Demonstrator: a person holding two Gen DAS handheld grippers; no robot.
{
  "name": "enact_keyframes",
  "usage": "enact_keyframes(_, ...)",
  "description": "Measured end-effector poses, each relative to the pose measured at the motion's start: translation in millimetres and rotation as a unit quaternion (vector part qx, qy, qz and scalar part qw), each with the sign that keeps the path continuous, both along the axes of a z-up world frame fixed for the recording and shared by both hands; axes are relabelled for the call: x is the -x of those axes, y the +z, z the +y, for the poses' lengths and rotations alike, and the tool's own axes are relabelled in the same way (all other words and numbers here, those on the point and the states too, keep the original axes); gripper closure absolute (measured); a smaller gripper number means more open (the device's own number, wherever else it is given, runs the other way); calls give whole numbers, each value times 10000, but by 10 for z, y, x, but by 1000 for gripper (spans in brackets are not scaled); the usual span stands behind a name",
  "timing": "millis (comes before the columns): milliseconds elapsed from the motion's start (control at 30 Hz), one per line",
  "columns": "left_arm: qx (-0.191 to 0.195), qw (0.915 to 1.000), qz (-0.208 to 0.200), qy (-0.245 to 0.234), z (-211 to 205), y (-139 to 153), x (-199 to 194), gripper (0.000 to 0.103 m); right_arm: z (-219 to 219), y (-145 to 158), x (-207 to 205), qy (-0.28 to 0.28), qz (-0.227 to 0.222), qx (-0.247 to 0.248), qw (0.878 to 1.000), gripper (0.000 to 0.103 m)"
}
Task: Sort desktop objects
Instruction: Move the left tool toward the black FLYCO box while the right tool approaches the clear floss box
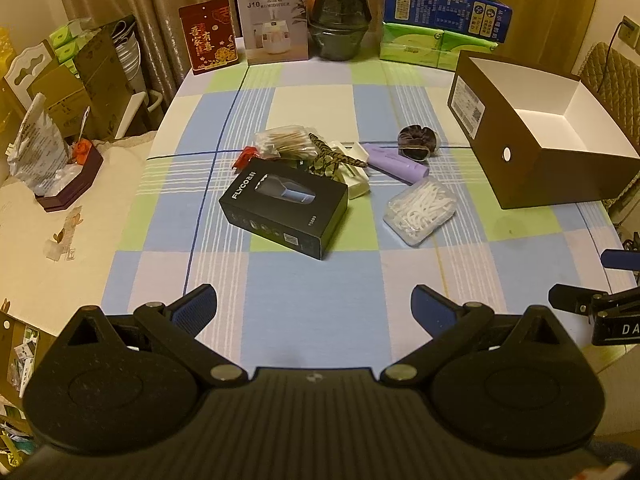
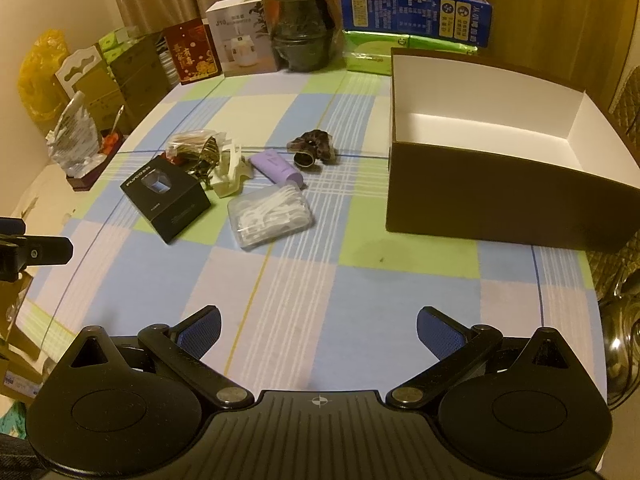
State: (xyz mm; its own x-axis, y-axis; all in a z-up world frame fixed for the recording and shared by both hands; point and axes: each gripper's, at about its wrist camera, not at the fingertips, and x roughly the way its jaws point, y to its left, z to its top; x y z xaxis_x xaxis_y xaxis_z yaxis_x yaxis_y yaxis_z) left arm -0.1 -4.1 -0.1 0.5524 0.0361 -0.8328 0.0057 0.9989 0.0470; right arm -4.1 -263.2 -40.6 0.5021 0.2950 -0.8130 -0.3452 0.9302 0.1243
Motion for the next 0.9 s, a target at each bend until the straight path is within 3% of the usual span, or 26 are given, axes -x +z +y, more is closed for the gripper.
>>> enact_keyframes(900, 41, 9999, 17, 123, 42, -17, -68, 1, 83, -11, -122, 184, -21, 17, 9998, 2)
